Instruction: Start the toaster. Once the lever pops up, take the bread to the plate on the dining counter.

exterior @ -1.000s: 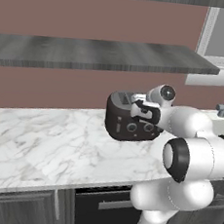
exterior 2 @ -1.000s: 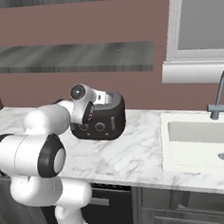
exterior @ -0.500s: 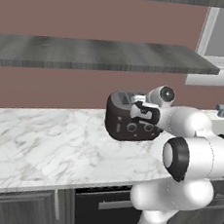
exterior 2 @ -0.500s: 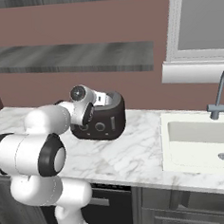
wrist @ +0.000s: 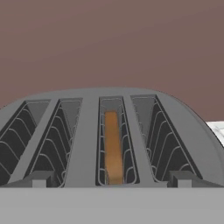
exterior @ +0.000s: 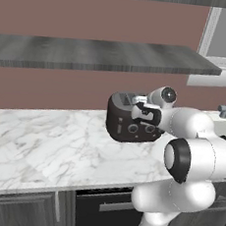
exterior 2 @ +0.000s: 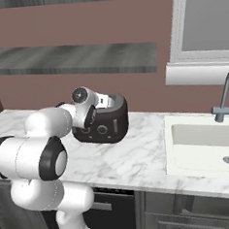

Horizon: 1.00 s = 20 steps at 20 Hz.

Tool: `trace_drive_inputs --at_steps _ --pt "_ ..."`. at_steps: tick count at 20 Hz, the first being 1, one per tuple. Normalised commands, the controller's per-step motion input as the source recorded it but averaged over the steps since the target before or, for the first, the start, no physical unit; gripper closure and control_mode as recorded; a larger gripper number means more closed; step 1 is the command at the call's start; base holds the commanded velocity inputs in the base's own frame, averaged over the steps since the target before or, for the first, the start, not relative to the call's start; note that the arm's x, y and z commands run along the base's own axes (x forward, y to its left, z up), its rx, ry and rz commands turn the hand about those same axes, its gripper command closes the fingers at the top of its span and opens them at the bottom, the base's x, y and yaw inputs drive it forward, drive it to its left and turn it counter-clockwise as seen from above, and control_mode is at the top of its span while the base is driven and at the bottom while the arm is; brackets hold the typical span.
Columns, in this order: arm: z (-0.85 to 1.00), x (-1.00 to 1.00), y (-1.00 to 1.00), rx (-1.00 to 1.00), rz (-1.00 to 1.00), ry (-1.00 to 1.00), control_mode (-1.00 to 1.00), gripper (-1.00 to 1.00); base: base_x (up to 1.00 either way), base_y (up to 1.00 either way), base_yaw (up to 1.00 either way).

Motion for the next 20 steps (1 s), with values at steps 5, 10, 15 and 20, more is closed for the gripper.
trace_drive_inputs --at_steps 5,10,15,20 --pt "0.00 0.00 0.00 0.00 0.00 0.00 -1.00 -1.00 0.00 0.00 0.00" --pt "0.00 0.00 0.00 0.00 0.00 0.00 -1.00 -1.00 0.00 0.00 0.00" --pt "0.00 0.00 0.00 0.00 0.00 0.00 -1.00 -1.00 0.00 0.00 0.00" --pt "0.00 0.00 0.00 0.00 0.00 0.00 -1.00 -1.00 0.00 0.00 0.00"
